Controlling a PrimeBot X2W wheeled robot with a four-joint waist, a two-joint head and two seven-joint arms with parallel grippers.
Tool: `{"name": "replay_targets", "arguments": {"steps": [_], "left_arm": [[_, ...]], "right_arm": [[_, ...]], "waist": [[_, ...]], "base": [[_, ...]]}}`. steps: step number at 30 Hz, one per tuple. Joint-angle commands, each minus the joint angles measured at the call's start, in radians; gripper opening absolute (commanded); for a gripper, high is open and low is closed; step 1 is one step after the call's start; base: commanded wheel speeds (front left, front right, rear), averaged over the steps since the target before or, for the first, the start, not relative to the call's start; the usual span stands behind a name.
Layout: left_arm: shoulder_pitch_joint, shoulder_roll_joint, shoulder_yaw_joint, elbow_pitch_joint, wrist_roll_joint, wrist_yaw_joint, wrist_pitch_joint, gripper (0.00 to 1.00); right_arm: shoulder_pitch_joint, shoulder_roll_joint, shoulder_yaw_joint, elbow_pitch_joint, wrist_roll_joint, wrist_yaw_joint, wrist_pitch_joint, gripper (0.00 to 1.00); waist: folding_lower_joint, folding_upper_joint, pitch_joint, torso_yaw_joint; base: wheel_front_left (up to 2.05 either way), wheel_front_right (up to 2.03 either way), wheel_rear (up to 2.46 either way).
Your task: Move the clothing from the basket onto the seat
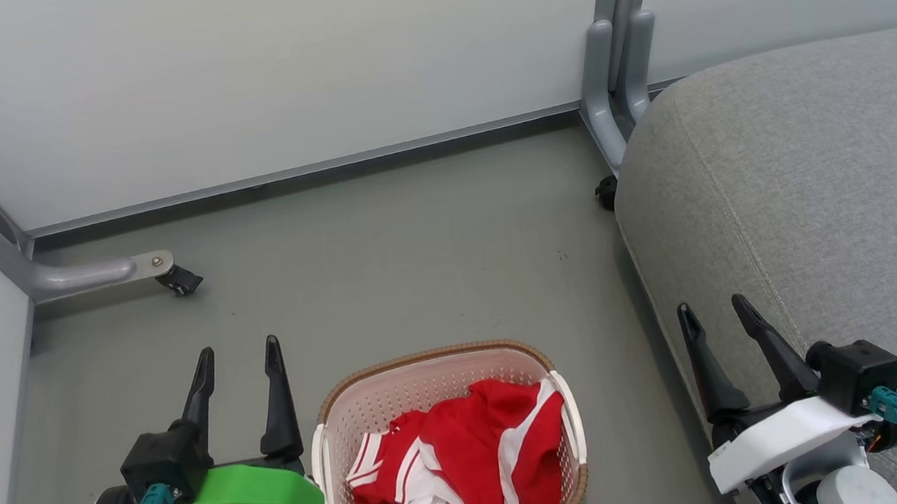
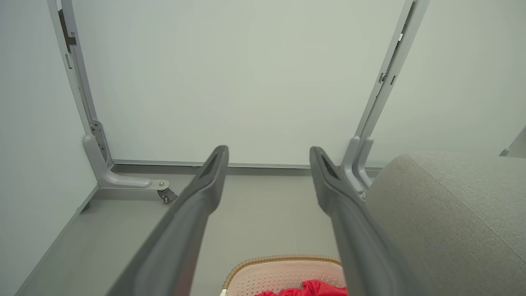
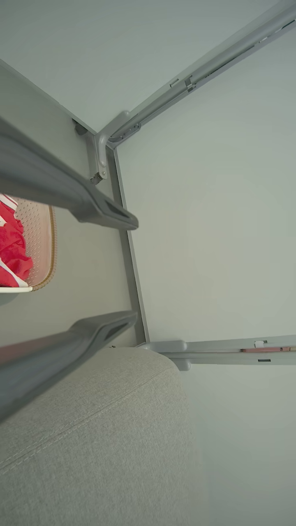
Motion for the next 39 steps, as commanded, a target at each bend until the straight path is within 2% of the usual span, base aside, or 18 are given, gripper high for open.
{"name": "replay_targets", "arguments": {"steps": [1,27,39], "left_arm": [[0.007,0.007,-0.004,-0.005,0.03,0.007,-0.009,1.0],[0.015,0.008,-0.046,-0.017,0.216,0.029,-0.058,1.0],[0.008,0.008,-0.045,-0.011,0.203,0.03,-0.058,1.0]], "right_arm": [[0.005,-0.006,0.002,-0.007,-0.024,0.0,-0.011,1.0],[0.011,-0.008,0.014,-0.001,-0.241,0.0,-0.06,1.0],[-0.003,-0.008,0.001,0.021,-0.256,0.0,-0.061,1.0]], "waist": [[0.0,0.0,0.001,0.001],[0.0,0.0,0.01,0.019],[0.0,0.0,0.021,0.018]], "base": [[0.0,0.0,0.0],[0.0,0.0,0.0],[0.0,0.0,0.0]]}}
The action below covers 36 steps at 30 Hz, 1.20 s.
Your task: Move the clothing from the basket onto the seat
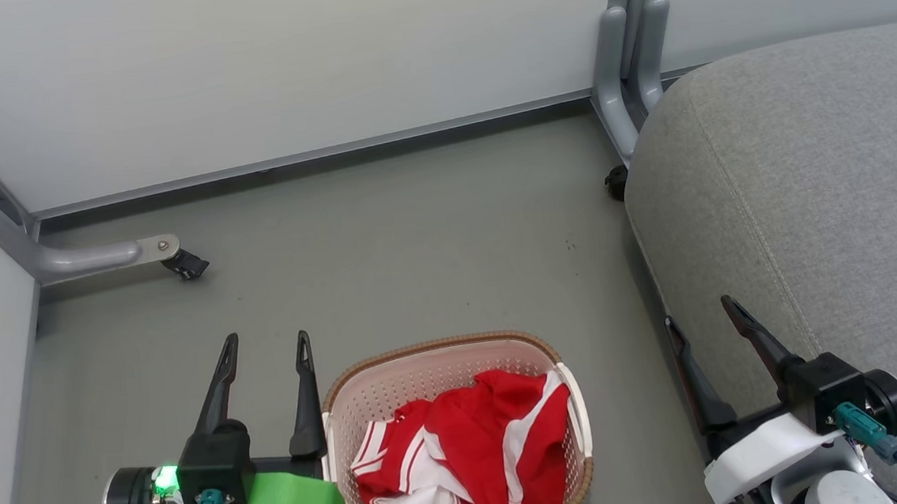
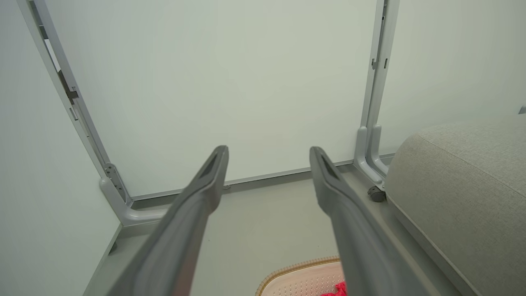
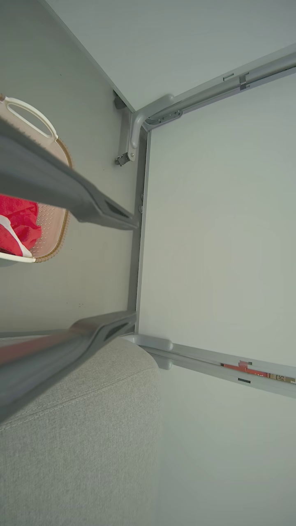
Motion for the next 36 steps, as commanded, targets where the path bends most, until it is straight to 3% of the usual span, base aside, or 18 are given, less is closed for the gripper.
{"name": "replay_targets", "arguments": {"steps": [1,16,36], "left_arm": [[0.008,0.006,0.002,0.002,-0.007,0.002,-0.001,1.0],[-0.017,0.006,0.0,0.006,-0.01,-0.008,-0.001,1.0],[-0.29,0.006,-0.098,0.197,0.019,-0.124,-0.001,1.0]], "right_arm": [[-0.003,-0.006,-0.003,0.004,-0.005,0.0,-0.005,1.0],[-0.021,-0.006,0.003,0.005,-0.003,0.0,-0.005,1.0],[-0.131,-0.005,-0.005,-0.095,0.002,0.0,-0.005,1.0]], "waist": [[0.0,0.0,0.001,-0.001],[0.0,0.0,0.022,-0.01],[0.0,0.0,0.264,-0.143]], "base": [[0.0,0.0,0.0],[0.0,0.0,0.0],[0.0,0.0,0.0]]}}
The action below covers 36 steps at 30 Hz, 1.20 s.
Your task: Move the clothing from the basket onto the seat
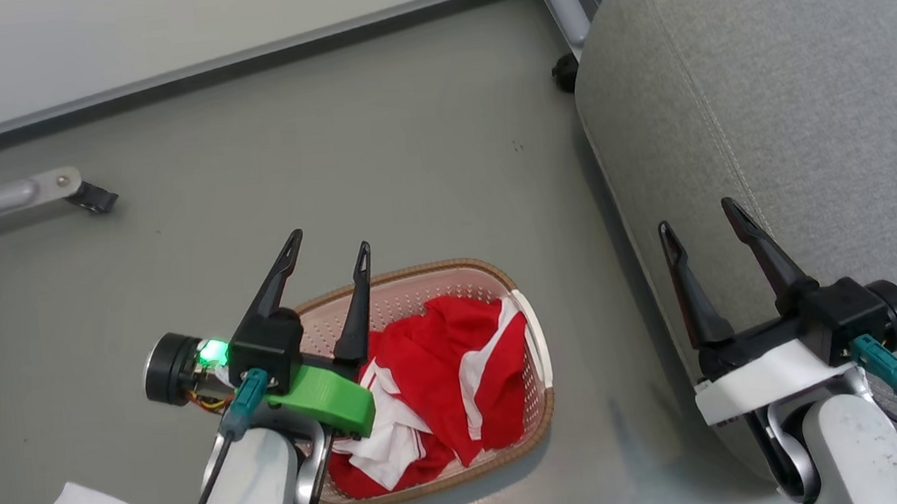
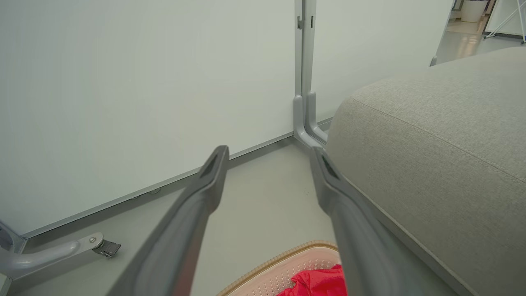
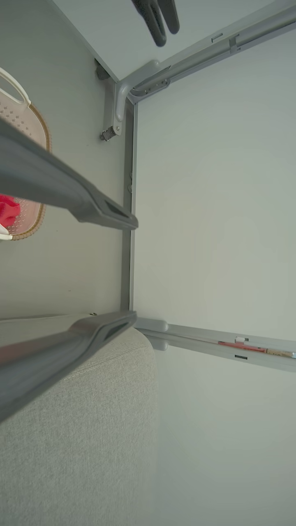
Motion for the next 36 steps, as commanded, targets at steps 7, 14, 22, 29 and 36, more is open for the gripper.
{"name": "replay_targets", "arguments": {"steps": [7,14,22,29,36], "left_arm": [[-0.124,0.007,-0.056,0.117,0.005,-0.028,0.0,1.0],[-0.217,0.008,-0.133,0.237,-0.001,-0.038,0.0,1.0],[-0.305,0.008,-0.263,0.352,-0.048,-0.039,-0.001,1.0],[-0.376,0.011,-0.356,0.448,-0.095,-0.039,0.0,1.0],[-0.46,0.012,-0.448,0.548,-0.13,-0.039,0.0,1.0]], "right_arm": [[-0.061,-0.004,-0.008,-0.04,0.002,0.0,-0.005,1.0],[-0.099,-0.003,-0.017,-0.069,0.006,0.0,-0.005,1.0],[-0.128,-0.003,-0.021,-0.09,0.001,0.0,-0.005,1.0],[-0.147,-0.003,-0.028,-0.107,-0.005,0.0,-0.005,1.0],[-0.162,-0.004,-0.028,-0.13,-0.009,0.0,-0.005,1.0]], "waist": [[0.0,0.0,0.173,-0.104],[0.0,0.0,0.267,-0.137],[0.0,0.0,0.356,-0.145],[0.0,0.0,0.427,-0.146],[0.0,0.0,0.5,-0.143]], "base": [[0.0,0.0,0.0],[0.0,0.0,0.0],[0.0,0.0,0.0],[0.0,0.0,0.0],[0.0,0.0,0.0]]}}
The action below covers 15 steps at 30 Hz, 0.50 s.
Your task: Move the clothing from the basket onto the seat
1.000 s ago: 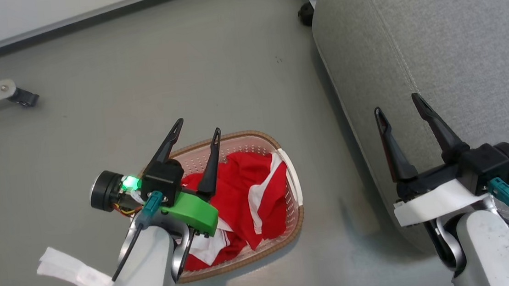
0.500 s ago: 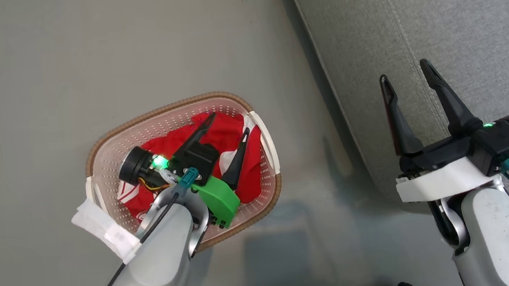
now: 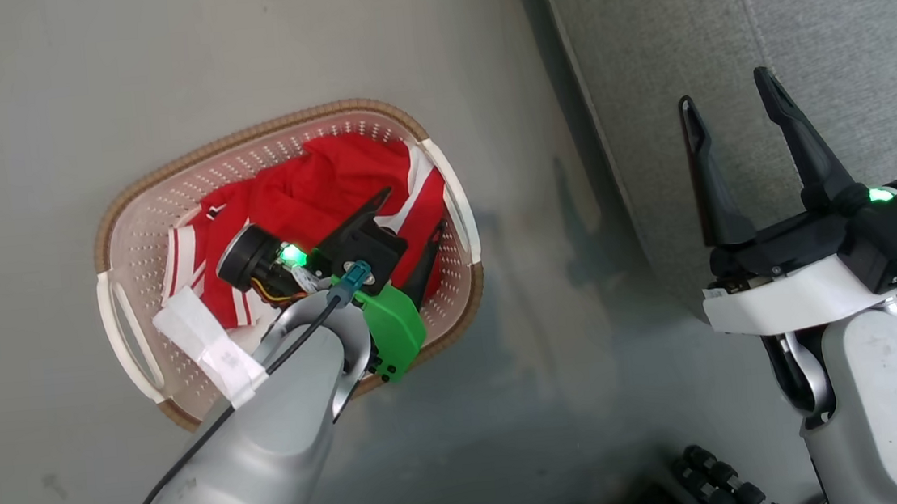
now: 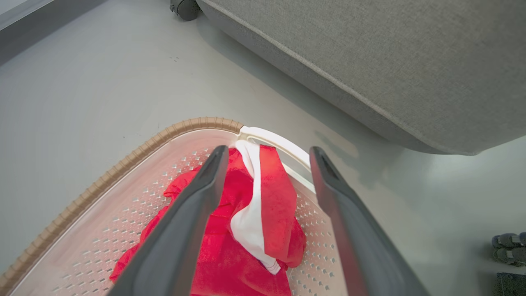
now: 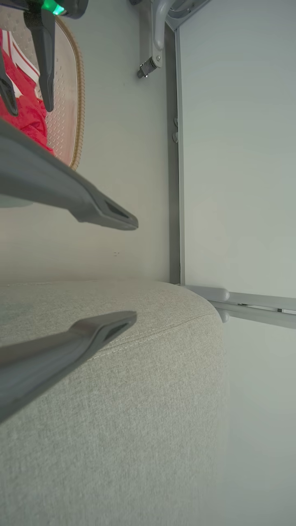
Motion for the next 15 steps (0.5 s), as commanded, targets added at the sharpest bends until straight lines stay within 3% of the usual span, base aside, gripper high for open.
{"name": "replay_targets", "arguments": {"steps": [1,15], "left_arm": [[-0.027,0.008,-0.01,0.013,-0.009,-0.002,-0.001,1.0],[-0.16,0.004,-0.167,0.161,-0.093,-0.002,-0.001,1.0]], "right_arm": [[-0.013,-0.003,-0.002,-0.007,-0.006,0.0,-0.005,1.0],[-0.041,-0.003,0.006,-0.039,-0.019,0.0,-0.005,1.0]], "waist": [[-0.0001,-0.0001,0.044,0.001],[-0.0001,-0.0001,0.166,0.022]], "base": [[0.0,0.0,0.0],[0.0,0.0,0.0]]}}
